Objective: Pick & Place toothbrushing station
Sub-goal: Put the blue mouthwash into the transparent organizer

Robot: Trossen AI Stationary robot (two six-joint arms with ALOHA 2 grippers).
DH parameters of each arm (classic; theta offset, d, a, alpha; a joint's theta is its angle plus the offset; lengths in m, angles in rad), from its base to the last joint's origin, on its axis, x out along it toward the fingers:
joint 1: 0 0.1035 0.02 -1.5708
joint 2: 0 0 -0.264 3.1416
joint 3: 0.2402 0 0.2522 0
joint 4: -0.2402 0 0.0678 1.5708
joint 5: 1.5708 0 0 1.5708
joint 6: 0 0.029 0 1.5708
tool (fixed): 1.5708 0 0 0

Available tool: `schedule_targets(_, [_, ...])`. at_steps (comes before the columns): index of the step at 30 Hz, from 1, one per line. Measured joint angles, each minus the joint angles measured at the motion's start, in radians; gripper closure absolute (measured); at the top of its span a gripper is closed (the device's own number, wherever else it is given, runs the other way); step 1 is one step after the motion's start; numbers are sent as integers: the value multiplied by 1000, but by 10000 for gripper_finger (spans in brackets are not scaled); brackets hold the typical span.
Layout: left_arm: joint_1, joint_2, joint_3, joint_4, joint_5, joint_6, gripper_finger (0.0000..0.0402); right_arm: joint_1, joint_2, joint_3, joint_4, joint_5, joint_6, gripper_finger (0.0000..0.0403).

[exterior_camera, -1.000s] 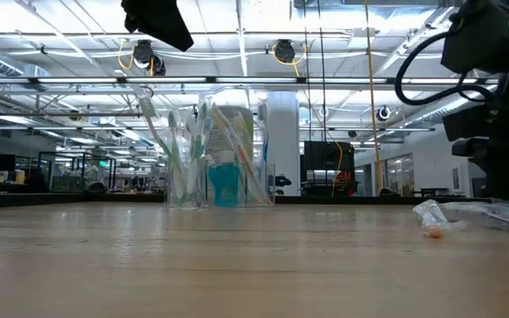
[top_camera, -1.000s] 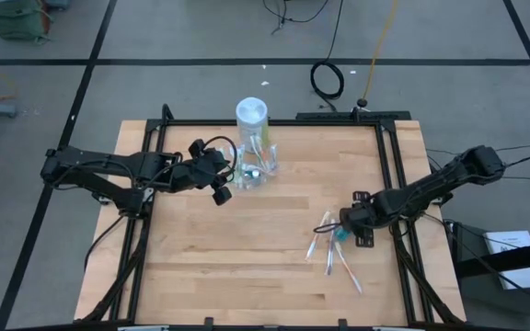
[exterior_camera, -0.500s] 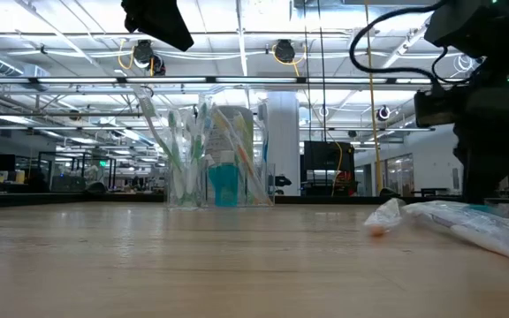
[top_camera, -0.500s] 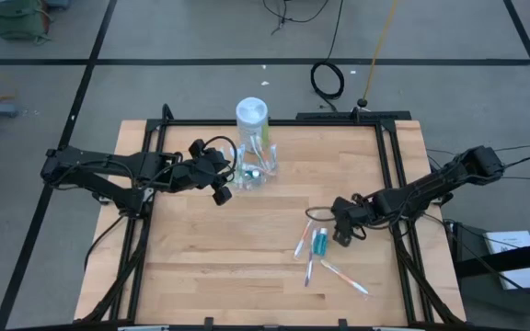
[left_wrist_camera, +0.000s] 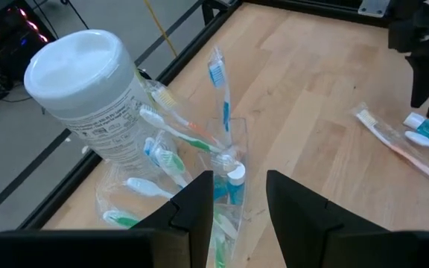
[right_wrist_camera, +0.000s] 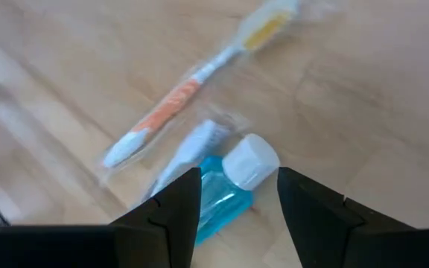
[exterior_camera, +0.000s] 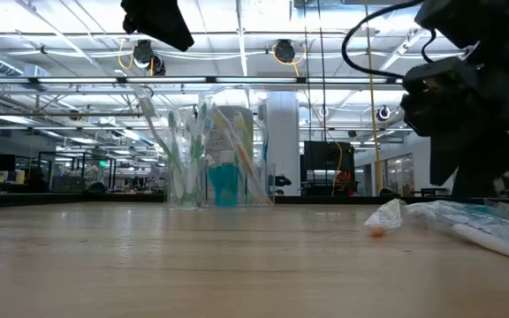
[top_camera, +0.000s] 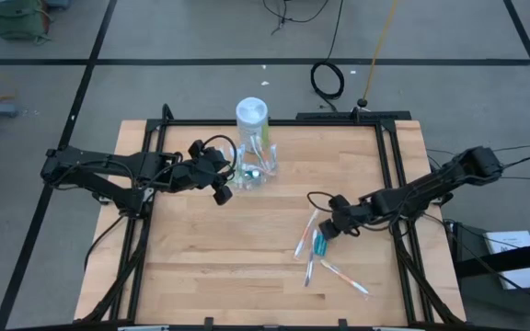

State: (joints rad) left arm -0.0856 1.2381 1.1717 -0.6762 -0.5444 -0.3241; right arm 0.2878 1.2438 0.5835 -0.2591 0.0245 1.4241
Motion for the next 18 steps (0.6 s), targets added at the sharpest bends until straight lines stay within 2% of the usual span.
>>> schedule_targets(5, [0,0,0,0,1,-3,270,0,63,0,33,-30,82,232])
schedule_targets(12, [0,0,0,-2,1,36,270,-13,173,3,136,-30,88,232])
schedule_targets(18, [0,0,0,-15,1,70,270,-13,211,5,156,-17,105,237])
